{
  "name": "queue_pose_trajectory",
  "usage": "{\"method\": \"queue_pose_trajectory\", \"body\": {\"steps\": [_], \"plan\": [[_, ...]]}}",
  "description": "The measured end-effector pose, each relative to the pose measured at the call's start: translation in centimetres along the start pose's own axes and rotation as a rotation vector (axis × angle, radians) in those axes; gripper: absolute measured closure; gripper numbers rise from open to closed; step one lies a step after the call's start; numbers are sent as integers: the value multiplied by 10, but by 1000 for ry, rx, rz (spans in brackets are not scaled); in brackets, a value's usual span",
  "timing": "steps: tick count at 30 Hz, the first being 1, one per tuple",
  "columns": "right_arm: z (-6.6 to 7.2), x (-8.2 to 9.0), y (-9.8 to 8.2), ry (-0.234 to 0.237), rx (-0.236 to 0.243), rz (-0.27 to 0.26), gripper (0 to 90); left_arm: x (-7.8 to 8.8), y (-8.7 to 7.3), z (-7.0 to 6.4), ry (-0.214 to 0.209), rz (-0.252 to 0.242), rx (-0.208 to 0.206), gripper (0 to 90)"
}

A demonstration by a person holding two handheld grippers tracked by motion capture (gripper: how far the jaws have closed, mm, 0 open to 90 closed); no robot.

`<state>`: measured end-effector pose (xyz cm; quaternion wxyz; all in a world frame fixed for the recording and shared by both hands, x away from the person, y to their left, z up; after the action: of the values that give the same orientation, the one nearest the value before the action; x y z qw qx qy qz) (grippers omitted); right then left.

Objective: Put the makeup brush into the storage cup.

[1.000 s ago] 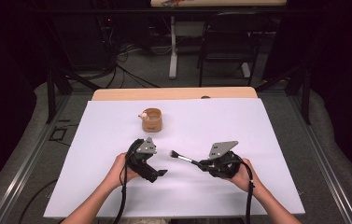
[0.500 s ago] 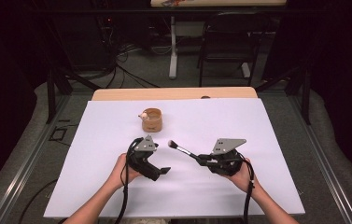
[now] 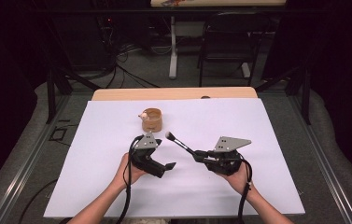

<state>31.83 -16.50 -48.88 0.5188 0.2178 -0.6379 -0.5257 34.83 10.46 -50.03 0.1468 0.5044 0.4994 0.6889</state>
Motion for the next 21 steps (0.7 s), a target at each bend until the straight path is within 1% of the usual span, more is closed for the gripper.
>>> {"method": "queue_pose_trajectory", "body": {"steps": [2,3,5,7,8,11,13,15,16,19,21], "plan": [[1,-1,0,1,-5,-12,791,1,2,0,11,-20,14,0],[1,-2,0,-1,-5,-19,791,1,2,0,12,-28,12,0],[2,-3,0,-1,-14,-26,791,2,4,-1,9,-43,23,0],[2,-4,0,-6,-18,-38,791,2,5,-2,15,-51,27,1],[3,-5,1,-6,-22,-41,791,2,6,-2,11,-58,30,10],[4,-7,1,-9,-29,-51,791,0,8,-5,-10,-73,46,57],[5,-8,1,-8,-32,-60,791,-1,9,-7,-8,-75,46,69],[6,-9,1,-16,-34,-67,791,-2,10,-7,-24,-84,57,116],[6,-10,1,-12,-36,-67,791,-2,10,-7,-28,-96,60,145],[7,-11,0,-15,-40,-74,791,-1,12,-8,-36,-121,81,170],[7,-11,0,-15,-37,-72,791,1,13,-8,-46,-148,91,214]]}}
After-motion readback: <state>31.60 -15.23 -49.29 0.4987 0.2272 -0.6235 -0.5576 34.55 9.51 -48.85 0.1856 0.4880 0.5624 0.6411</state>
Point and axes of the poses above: each handheld gripper's, and its own axes: x roughly backward along the jaws, y roughly out of its top, z roughly to its left, the point moved 1 cm from there along -x, roughly forward along the jaws, and after that the axes turned 6 degrees about y, right-handed, at the moved point
